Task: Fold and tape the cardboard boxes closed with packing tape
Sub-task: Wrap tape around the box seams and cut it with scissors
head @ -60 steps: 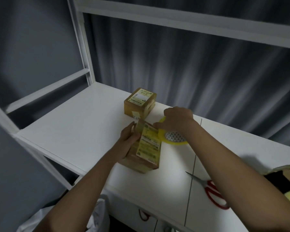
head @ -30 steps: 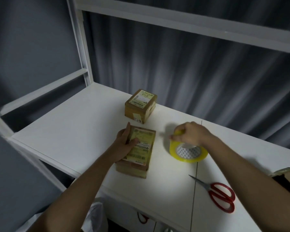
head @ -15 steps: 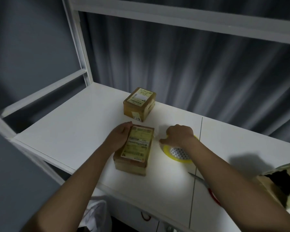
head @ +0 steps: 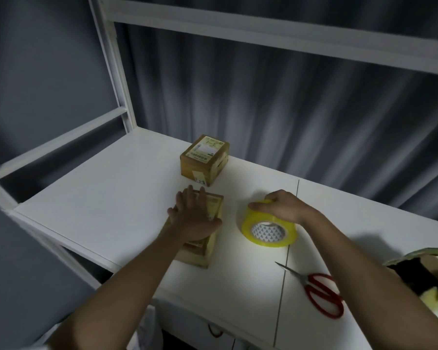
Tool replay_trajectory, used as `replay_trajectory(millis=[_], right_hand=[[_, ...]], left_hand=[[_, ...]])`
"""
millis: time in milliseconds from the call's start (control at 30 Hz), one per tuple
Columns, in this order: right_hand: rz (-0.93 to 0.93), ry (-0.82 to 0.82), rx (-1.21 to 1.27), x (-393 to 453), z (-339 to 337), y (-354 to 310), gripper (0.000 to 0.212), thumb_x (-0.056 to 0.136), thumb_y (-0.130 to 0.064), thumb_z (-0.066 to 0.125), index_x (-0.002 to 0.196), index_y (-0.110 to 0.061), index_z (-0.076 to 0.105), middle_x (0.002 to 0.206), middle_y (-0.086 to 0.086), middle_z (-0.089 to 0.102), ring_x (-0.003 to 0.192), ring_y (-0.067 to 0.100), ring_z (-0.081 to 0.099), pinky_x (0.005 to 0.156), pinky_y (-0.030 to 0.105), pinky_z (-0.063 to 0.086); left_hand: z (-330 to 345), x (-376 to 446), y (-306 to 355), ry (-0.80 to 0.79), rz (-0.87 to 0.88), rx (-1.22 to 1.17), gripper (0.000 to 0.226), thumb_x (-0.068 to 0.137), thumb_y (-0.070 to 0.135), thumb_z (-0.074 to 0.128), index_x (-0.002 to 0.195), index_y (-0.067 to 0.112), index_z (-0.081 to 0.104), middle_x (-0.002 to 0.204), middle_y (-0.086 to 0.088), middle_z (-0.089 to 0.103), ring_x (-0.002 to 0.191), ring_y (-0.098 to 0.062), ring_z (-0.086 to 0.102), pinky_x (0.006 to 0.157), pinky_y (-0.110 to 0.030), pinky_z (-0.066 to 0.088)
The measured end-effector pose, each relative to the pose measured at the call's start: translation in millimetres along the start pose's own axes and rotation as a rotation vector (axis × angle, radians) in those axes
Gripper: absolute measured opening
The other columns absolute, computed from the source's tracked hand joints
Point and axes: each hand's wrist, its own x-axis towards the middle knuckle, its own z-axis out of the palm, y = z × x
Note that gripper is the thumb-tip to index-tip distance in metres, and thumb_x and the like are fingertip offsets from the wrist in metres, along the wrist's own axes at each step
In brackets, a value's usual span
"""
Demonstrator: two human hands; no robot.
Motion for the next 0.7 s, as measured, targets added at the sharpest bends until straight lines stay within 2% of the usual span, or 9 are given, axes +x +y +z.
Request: replay_trajectory(millis=[67, 133, 267, 367, 433, 500, 567, 633, 700], right_hand=[[-0.026, 0.047, 0.074, -3.2, -1.5, -1.5, 0.054, 0.068, -0.072, 0.065, 0.077, -0.018, 0.068, 0.085, 0.001, 0.067, 0.078, 0.015, 0.063, 0.07, 0.03, 0.05], [-0.092, 0.125, -0.018, -6.1, -16.3, -15.0, 0.055, 0.068, -0.072, 0.063, 0.075, -0.018, 0.068, 0.079, -0.001, 0.065, 0.076, 0.015, 0.062, 0.07, 0.031, 0.05], [-0.311, 0.149, -0.04, -17.1, -56.0, -57.6, 0.039, 0.074, -0.064, 0.064, 0.091, -0.028, 0.066, 0.095, -0.007, 0.062, 0.087, 0.013, 0.06, 0.073, 0.031, 0.052], [-0.408, 0.08, 0.012, -22.7, -66.2, -83.0, 0.028, 0.08, -0.048, 0.068, 0.098, -0.026, 0.068, 0.095, -0.011, 0.061, 0.084, 0.007, 0.059, 0.072, 0.023, 0.049], [-0.416, 0.107, 0.093, -20.4, -61.0, -89.8, 0.03, 0.079, -0.051, 0.068, 0.096, -0.025, 0.069, 0.094, -0.006, 0.065, 0.083, 0.01, 0.061, 0.071, 0.025, 0.051], [-0.378, 0.145, 0.145, -17.0, -52.5, -91.2, 0.042, 0.079, -0.062, 0.061, 0.094, -0.024, 0.07, 0.096, -0.003, 0.067, 0.083, 0.011, 0.063, 0.076, 0.033, 0.055], [-0.331, 0.181, 0.16, -15.1, -43.5, -92.0, 0.054, 0.078, -0.07, 0.054, 0.087, -0.019, 0.071, 0.089, 0.0, 0.069, 0.079, 0.016, 0.066, 0.076, 0.039, 0.056], [-0.303, 0.208, 0.179, -17.2, -37.6, -93.7, 0.06, 0.079, -0.07, 0.053, 0.079, -0.013, 0.071, 0.08, 0.005, 0.069, 0.075, 0.02, 0.067, 0.071, 0.038, 0.055], [-0.298, 0.244, 0.221, -17.9, -35.1, -91.1, 0.06, 0.079, -0.068, 0.056, 0.07, -0.01, 0.068, 0.073, 0.007, 0.067, 0.07, 0.021, 0.066, 0.065, 0.038, 0.053]], left_hand=[[-2.5, -0.5, -2.0, 0.015, 0.02, -0.047, 0.093, 0.086, 0.06, 0.045, 0.149, 0.025, -0.013, 0.157, -0.006, -0.016, 0.144, -0.034, -0.012, 0.112, -0.058, 0.01], [-4.8, 1.1, -7.2, 0.019, 0.037, -0.192, 0.091, 0.085, 0.063, 0.045, 0.15, 0.029, -0.009, 0.158, -0.002, -0.011, 0.145, -0.031, -0.005, 0.113, -0.055, 0.012], [3.5, 0.4, -15.7, -0.084, 0.022, -1.004, 0.11, 0.056, 0.074, 0.06, 0.148, 0.04, 0.011, 0.155, 0.001, 0.021, 0.136, -0.025, 0.032, 0.11, -0.051, 0.033], [9.6, -7.6, -22.6, -0.166, 0.068, -1.26, 0.091, 0.073, 0.053, 0.067, 0.148, 0.036, 0.018, 0.144, 0.001, 0.041, 0.125, -0.02, 0.049, 0.103, -0.04, 0.044], [1.2, -13.2, -23.6, -0.1, 0.162, -1.202, 0.061, 0.095, 0.025, 0.052, 0.145, 0.035, 0.017, 0.135, 0.014, 0.041, 0.119, -0.008, 0.049, 0.093, -0.018, 0.045], [-11.7, -10.6, -23.0, -0.02, 0.229, -0.998, 0.055, 0.099, 0.007, 0.04, 0.135, 0.041, 0.017, 0.126, 0.022, 0.039, 0.113, 0.007, 0.045, 0.086, -0.004, 0.04], [-17.2, -6.1, -19.0, 0.032, 0.27, -0.799, 0.056, 0.096, 0.008, 0.041, 0.133, 0.046, 0.022, 0.134, 0.014, 0.043, 0.126, -0.004, 0.042, 0.103, -0.023, 0.04], [-11.8, -4.6, -13.3, 0.049, 0.246, -0.723, 0.061, 0.088, 0.031, 0.048, 0.139, 0.047, 0.02, 0.143, 0.008, 0.036, 0.132, -0.015, 0.036, 0.109, -0.046, 0.034], [-5.4, -8.8, -9.4, 0.077, 0.223, -0.762, 0.084, 0.075, 0.057, 0.056, 0.145, 0.042, 0.011, 0.143, 0.011, 0.031, 0.128, -0.011, 0.033, 0.108, -0.046, 0.032]])
